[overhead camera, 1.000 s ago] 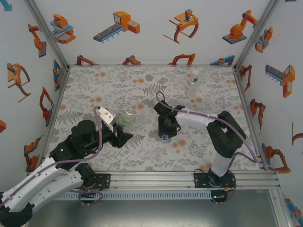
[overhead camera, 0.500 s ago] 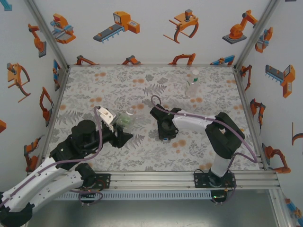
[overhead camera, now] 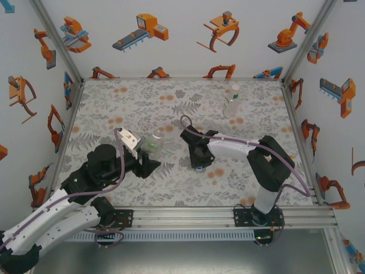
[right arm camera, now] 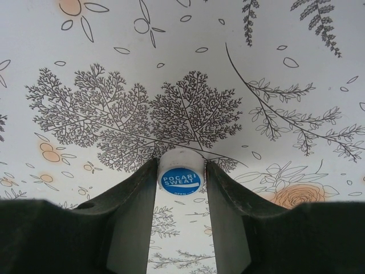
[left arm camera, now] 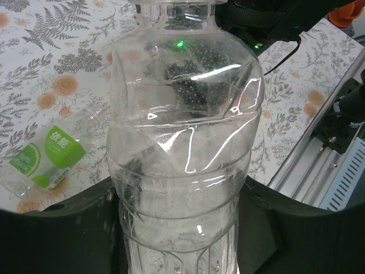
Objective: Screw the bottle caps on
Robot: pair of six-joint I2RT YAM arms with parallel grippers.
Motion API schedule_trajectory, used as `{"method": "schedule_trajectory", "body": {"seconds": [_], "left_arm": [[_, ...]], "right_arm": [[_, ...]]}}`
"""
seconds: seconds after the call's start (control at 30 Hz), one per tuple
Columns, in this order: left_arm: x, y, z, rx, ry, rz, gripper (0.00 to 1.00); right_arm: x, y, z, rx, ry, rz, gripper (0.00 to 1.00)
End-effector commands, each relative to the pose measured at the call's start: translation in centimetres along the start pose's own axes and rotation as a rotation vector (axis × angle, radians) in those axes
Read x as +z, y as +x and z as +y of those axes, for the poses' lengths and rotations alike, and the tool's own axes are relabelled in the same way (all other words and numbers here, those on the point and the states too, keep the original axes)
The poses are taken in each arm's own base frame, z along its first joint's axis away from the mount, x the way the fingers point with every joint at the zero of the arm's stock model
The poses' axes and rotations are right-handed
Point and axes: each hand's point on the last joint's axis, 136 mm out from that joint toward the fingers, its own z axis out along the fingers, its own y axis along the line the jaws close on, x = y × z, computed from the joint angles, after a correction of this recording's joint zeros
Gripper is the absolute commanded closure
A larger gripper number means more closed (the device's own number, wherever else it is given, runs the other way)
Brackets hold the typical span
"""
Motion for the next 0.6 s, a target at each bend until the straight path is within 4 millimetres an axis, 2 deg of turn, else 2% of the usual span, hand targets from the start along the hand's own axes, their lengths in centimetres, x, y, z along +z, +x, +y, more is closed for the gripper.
{"method": "schedule_trajectory", "body": {"seconds": [0.0,0.23,0.33,0.43,0.57], "left_arm": [[-0.3,-1.8,-0.3,0.005,0.012,-0.055,1.0],[-0.1,-1.5,-0.3,0.011,0.013,-0.041,1.0],[-0.1,-1.3,-0.4,0.031,0.022,-0.023,1.0],[-0.1,-1.0,-0.8,0.059,0.045,-0.006,1.0],[0.1,-0.7,-2.4,0.138,0.138,0.015,1.0]], "right_arm": [[0.9,-0.2,0.2,-0.016,0.004,-0.009,0.62],[0.9,0.0,0.2,-0.021,-0.001,0.0,0.69],[0.0,-0.2,0.3,-0.022,-0.007,-0.009,0.73],[-2.0,-0.7,0.7,-0.035,-0.048,-0.041,0.74],[-6.0,-1.4,1.8,-0.075,-0.155,-0.101,0.78]]}}
